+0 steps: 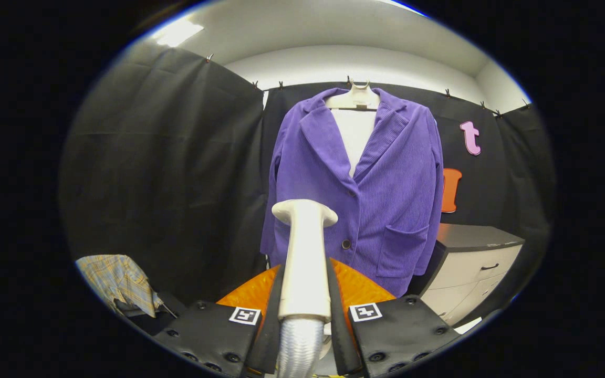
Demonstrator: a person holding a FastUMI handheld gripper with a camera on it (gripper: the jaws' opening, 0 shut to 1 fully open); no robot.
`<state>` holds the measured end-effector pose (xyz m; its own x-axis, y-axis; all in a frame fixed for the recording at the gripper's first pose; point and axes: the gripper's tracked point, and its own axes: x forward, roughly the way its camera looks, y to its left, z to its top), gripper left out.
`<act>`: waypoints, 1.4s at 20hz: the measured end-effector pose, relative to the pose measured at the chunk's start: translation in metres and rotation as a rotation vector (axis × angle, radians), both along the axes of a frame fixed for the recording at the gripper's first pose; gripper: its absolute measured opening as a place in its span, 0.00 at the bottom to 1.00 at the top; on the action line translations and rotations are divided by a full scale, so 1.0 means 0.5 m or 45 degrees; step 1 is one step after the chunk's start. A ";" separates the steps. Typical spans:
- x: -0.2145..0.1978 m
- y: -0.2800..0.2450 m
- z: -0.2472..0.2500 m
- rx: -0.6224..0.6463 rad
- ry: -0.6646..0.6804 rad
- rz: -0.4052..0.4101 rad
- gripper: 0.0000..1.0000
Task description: Iron the clothes twice with a garment steamer, once on the left side and once on the right side.
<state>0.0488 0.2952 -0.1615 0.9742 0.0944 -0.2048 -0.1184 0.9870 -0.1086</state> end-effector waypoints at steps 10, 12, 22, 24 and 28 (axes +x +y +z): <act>-0.075 -0.089 0.168 0.022 -0.171 -0.057 0.48; -0.086 -0.110 0.187 0.025 -0.189 -0.080 0.48; -0.182 -0.199 0.273 0.027 -0.284 -0.096 0.48; -0.195 -0.224 0.279 0.026 -0.287 -0.113 0.48; -0.222 -0.268 0.280 0.043 -0.284 -0.144 0.48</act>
